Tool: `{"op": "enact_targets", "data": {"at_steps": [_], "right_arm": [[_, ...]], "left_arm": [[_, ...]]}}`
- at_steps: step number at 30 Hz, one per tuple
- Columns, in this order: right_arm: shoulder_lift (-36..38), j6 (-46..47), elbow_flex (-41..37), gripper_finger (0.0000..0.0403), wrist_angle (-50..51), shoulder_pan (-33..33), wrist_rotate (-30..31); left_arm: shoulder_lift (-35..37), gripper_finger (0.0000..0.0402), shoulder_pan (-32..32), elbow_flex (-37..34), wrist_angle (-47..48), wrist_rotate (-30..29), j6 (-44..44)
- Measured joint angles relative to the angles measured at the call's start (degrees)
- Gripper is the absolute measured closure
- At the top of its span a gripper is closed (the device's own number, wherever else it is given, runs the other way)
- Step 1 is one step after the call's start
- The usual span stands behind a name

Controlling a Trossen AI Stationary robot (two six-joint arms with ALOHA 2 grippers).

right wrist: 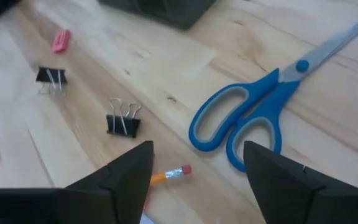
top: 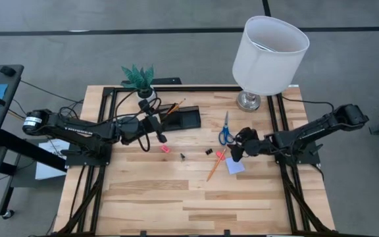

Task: Pick and place office supplies into organizer
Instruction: Put the yellow pencil into the black desk organizer

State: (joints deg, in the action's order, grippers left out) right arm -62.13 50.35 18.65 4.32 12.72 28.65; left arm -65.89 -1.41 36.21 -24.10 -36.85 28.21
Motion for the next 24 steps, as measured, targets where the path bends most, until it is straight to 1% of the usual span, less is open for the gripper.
{"op": "enact_targets", "data": {"at_steps": [1, 2, 6, 9, 11, 13, 17, 19, 24], "right_arm": [[0.0, -0.5, 0.0, 0.0154, 0.0, -0.3, 0.0], [0.0, -3.0, 0.0, 0.0154, -0.2, -0.4, 0.0], [0.0, -19.2, 0.0, 0.0157, -0.5, 0.1, -2.2], [0.0, -31.8, -0.6, 0.0163, -0.5, 0.0, -5.1], [0.0, -37.3, -1.3, 0.0170, -1.3, -0.5, -7.4], [0.0, -41.9, -2.4, 0.0180, -4.2, -1.6, -10.1], [0.0, -48.7, -6.6, 0.0207, -16.3, -4.2, -16.6], [0.0, -50.7, -8.3, 0.0221, -20.3, -5.4, -18.5], [0.0, -52.5, -9.9, 0.0248, -19.9, -7.7, -19.8]], "left_arm": [[0.0, 0.0242, 0.0, 0.0, 0.0, 0.0, 0.1], [0.0, 0.0242, 0.0, 0.0, 0.0, 0.0, 0.1], [0.0, 0.0242, 0.0, 0.0, 0.1, 0.0, 0.1], [0.0, 0.0242, 0.0, 0.0, 0.1, 0.1, 0.1], [0.0, 0.0242, 0.0, 0.0, 0.1, 0.1, -0.3], [0.0, 0.0242, 0.0, 0.0, 0.2, 0.1, -0.6], [0.0, 0.0242, 0.0, 0.0, 0.1, 0.1, -1.6], [0.0, 0.0242, 0.0, 0.0, 0.0, 0.2, -1.9], [0.0, 0.0242, 0.0, 0.0, -0.2, 0.2, -2.2]]}}
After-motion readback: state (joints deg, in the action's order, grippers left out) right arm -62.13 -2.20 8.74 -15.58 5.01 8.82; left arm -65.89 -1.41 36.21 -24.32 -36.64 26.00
